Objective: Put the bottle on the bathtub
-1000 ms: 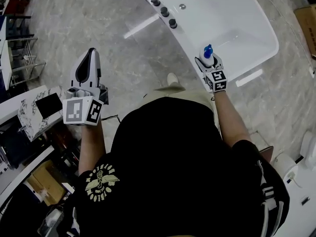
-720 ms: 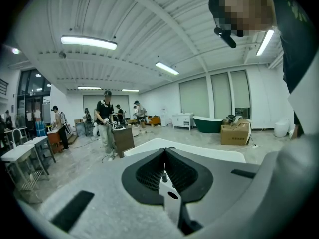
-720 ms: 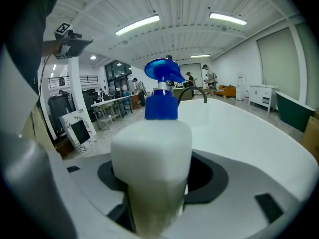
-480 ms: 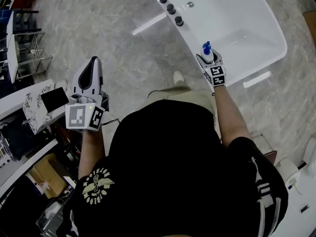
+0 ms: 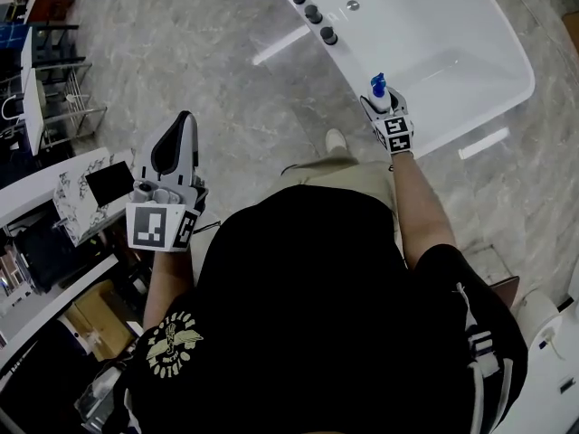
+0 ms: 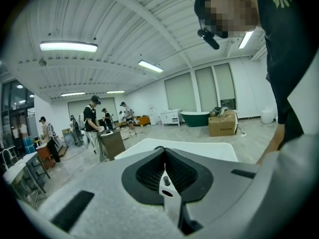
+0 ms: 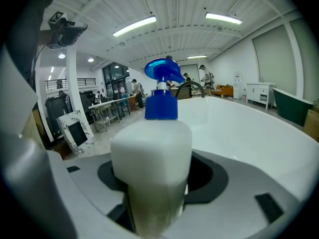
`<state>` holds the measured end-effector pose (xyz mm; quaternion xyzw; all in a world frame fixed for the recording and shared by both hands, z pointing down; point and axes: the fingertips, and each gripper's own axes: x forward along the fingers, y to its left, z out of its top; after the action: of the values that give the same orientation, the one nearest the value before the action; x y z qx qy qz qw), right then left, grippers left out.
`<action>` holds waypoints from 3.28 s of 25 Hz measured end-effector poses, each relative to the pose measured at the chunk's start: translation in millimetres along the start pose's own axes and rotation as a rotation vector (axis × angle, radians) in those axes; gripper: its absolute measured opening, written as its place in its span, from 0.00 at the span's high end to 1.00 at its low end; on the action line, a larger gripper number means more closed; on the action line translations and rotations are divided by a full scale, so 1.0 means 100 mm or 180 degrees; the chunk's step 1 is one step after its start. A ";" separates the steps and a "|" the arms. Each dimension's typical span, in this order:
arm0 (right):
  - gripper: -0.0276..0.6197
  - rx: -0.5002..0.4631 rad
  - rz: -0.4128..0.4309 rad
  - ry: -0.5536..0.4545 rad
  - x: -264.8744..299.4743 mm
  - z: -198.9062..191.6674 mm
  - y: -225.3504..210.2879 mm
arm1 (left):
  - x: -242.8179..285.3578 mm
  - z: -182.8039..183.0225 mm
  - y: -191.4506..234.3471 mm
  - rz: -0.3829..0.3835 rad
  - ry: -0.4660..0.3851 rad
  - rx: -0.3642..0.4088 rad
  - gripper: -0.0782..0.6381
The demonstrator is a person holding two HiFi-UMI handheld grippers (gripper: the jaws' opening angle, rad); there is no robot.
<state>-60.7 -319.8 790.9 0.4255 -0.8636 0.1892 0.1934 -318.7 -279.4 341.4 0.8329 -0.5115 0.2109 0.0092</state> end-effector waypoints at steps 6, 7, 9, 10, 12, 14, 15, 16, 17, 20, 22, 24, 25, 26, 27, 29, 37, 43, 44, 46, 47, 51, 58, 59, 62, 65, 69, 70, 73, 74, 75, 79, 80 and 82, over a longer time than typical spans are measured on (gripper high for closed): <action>0.54 -0.0103 0.0003 0.0102 -0.09 -0.23 0.02 | 0.03 0.03 -0.12 -0.0041 -0.0037 0.0068 0.88; 0.54 -0.0101 0.0005 0.0103 -0.11 -0.26 0.03 | 0.04 0.03 -0.13 -0.0047 -0.0027 0.0067 0.88; 0.54 -0.0099 0.0035 0.0091 -0.15 -0.32 0.04 | 0.05 0.02 -0.17 -0.0065 -0.0012 0.0078 0.88; 0.54 -0.0102 0.0050 0.0067 -0.17 -0.34 0.05 | 0.06 0.02 -0.19 -0.0071 -0.0006 0.0081 0.88; 0.54 -0.0140 0.0056 0.0033 -0.20 -0.35 0.05 | 0.06 0.00 -0.21 -0.0070 0.0002 0.0078 0.88; 0.54 -0.0183 0.0074 0.0075 -0.25 -0.39 0.07 | 0.06 -0.01 -0.23 -0.0067 0.0000 0.0065 0.88; 0.54 -0.0188 0.0091 0.0125 -0.28 -0.42 0.08 | 0.06 -0.01 -0.25 -0.0068 -0.0004 0.0059 0.88; 0.54 -0.0192 0.0106 0.0178 -0.31 -0.46 0.10 | 0.06 -0.01 -0.27 -0.0071 -0.0008 0.0060 0.88; 0.54 -0.0197 0.0113 0.0217 -0.34 -0.49 0.11 | 0.06 -0.01 -0.28 -0.0072 -0.0012 0.0066 0.88; 0.54 -0.0185 0.0082 0.0266 -0.43 -0.57 0.10 | 0.04 0.00 -0.29 -0.0061 -0.0032 0.0070 0.88; 0.54 -0.0158 0.0089 0.0302 -0.48 -0.62 0.12 | 0.02 -0.01 -0.30 -0.0054 -0.0040 0.0052 0.88; 0.54 -0.0161 0.0110 0.0330 -0.53 -0.66 0.14 | 0.01 0.00 -0.31 -0.0055 -0.0047 0.0048 0.88; 0.54 -0.0166 0.0122 0.0338 -0.55 -0.66 0.15 | 0.01 0.00 -0.32 -0.0059 -0.0052 0.0052 0.88; 0.54 -0.0170 0.0128 0.0346 -0.57 -0.66 0.15 | 0.01 0.02 -0.33 -0.0066 -0.0057 0.0057 0.88; 0.54 -0.0177 0.0124 0.0354 -0.59 -0.66 0.15 | 0.02 0.03 -0.34 -0.0073 -0.0062 0.0060 0.88; 0.54 -0.0202 0.0088 0.0374 -0.64 -0.68 0.14 | 0.02 0.04 -0.36 -0.0086 -0.0072 0.0064 0.88; 0.54 -0.0647 0.0047 0.0524 -0.75 -0.75 0.14 | 0.02 0.03 -0.48 -0.0138 -0.0085 0.0080 0.88; 0.54 -0.0732 0.0153 0.0572 -0.82 -0.77 0.18 | 0.00 0.04 -0.57 -0.0122 -0.0088 0.0061 0.88; 0.54 -0.0708 0.0153 0.0571 -0.83 -0.77 0.17 | 0.00 0.05 -0.60 -0.0114 -0.0098 0.0054 0.88; 0.54 -0.0684 0.0176 0.0599 -0.89 -0.80 0.17 | -0.01 0.07 -0.67 -0.0103 -0.0126 0.0029 0.88; 0.54 -0.0692 0.0199 0.0625 -0.93 -0.82 0.17 | -0.02 0.09 -0.72 -0.0099 -0.0141 0.0018 0.88; 0.54 -0.0726 0.0243 0.0674 -1.14 -0.83 0.12 | -0.11 0.18 -0.87 -0.0041 -0.0216 -0.0039 0.88; 0.54 -0.0663 0.0262 0.0507 -1.81 -0.65 -0.04 | -0.19 0.21 -1.18 0.0041 -0.0418 -0.0418 0.88; 0.54 -0.0612 0.0266 0.0397 -1.93 -0.52 -0.06 | -0.19 0.24 -1.24 0.0038 -0.0479 -0.0467 0.88; 0.54 -0.0537 0.0224 0.0006 -2.31 0.01 -0.16 | -0.12 0.36 -1.43 0.0036 -0.0677 -0.0611 0.88; 0.54 -0.0494 0.0151 -0.0426 -2.73 0.61 -0.27 | -0.05 0.45 -1.64 0.0031 -0.0851 -0.0753 0.88; 0.74 -0.0504 0.0019 -0.0913 -3.33 1.44 -0.39 | 0.02 0.60 -1.87 0.0019 -0.1050 -0.0827 0.88; 0.79 -0.0519 0.0001 -0.0970 -3.48 1.58 -0.38 | 0.01 0.63 -1.93 0.0015 -0.1075 -0.0835 0.88; 0.92 -0.0502 0.0069 -0.1086 -3.91 1.88 -0.29 | -0.06 0.71 -2.13 0.0013 -0.1097 -0.0861 0.88; 0.93 -0.0472 0.0120 -0.1116 -4.01 1.98 -0.26 | -0.06 0.75 -2.19 0.0012 -0.1103 -0.0866 0.88; 0.94 -0.0427 0.0170 -0.1148 -4.10 2.08 -0.25 | -0.04 0.79 -2.23 0.0009 -0.1111 -0.0869 0.88; 0.94 -0.0182 0.0310 -0.1315 -4.34 2.34 -0.25 | 0.02 0.92 -2.41 -0.0045 -0.1119 -0.0875 0.88; 0.94 -0.0166 0.0314 -0.1353 -4.39 2.39 -0.25 | 0.02 0.95 -2.45 -0.0057 -0.1123 -0.0875 0.88; 0.94 -0.0215 0.0306 -0.1422 -4.51 2.49 -0.26 | 0.03 1.01 -2.52 -0.0073 -0.1144 -0.0865 0.88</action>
<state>171.0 -158.8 359.4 0.4084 -0.9101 0.0703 0.0022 -67.4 -185.4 300.9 0.8540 -0.5191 -0.0119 0.0324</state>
